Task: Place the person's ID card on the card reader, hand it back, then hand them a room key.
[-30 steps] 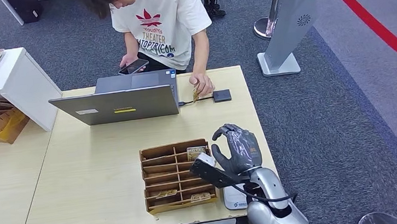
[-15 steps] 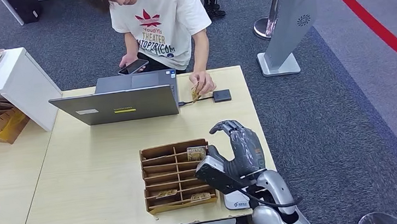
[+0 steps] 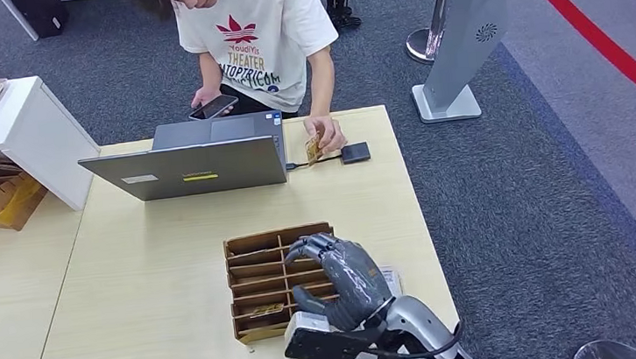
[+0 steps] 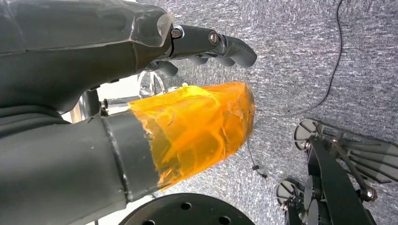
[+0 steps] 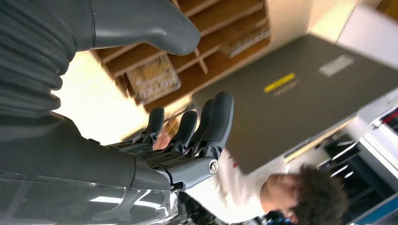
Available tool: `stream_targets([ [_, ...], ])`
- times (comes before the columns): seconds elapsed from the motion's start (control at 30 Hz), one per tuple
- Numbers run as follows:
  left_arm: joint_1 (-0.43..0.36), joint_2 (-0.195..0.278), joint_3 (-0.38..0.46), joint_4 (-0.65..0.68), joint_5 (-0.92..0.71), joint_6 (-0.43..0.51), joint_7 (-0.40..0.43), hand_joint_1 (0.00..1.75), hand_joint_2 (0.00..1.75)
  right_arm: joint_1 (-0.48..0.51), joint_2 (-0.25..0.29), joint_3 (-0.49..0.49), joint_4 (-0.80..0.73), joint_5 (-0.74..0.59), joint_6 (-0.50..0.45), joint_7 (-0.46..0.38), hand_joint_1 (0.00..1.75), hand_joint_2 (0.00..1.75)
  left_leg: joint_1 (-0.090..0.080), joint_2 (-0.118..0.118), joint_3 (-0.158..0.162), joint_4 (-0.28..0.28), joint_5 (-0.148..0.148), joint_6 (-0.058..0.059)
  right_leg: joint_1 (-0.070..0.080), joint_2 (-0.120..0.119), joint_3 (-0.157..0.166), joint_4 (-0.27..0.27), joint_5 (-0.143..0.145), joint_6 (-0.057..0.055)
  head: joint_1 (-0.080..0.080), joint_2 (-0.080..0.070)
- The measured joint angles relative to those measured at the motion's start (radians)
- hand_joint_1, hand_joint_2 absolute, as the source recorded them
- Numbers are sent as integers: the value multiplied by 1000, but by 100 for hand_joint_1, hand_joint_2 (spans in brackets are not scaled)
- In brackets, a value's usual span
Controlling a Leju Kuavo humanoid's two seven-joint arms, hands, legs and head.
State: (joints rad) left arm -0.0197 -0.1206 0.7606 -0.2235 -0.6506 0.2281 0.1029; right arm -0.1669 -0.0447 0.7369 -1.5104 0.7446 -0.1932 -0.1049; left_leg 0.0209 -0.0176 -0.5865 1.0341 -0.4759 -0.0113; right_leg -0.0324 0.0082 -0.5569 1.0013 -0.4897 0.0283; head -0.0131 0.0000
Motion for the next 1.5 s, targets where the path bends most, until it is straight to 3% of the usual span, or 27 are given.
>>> stream_targets([
  [0.53, 0, 1, 18, 0, -9, 1, -4, 0, 0, -1, -43, 64, 19, 5, 21, -1, 83, 175, 0, 0, 0, 0, 0, 0, 0, 0, 0, 0, 0, 0, 0, 0],
  [0.73, 0, 1, 31, 0, -14, 3, -4, 0, 0, 6, -89, 70, 24, 33, 24, 8, 93, 175, 0, 0, 0, 0, 0, 0, 0, 0, 0, 0, 0, 0, 0, 0],
  [1.13, 1, 0, 57, 0, -20, 0, -4, 0, 0, 46, -204, 70, 9, 90, 51, 37, 96, 175, 0, 0, 0, 0, 0, 0, 0, 0, 0, 0, 0, 0, 0, 0],
  [1.5, 1, 0, 60, 0, -23, -1, -3, 0, 0, 54, -237, 70, 2, 97, 63, 41, 95, 175, 0, 0, 0, 0, 0, 0, 0, 0, 0, 0, 0, 0, 0, 0],
])
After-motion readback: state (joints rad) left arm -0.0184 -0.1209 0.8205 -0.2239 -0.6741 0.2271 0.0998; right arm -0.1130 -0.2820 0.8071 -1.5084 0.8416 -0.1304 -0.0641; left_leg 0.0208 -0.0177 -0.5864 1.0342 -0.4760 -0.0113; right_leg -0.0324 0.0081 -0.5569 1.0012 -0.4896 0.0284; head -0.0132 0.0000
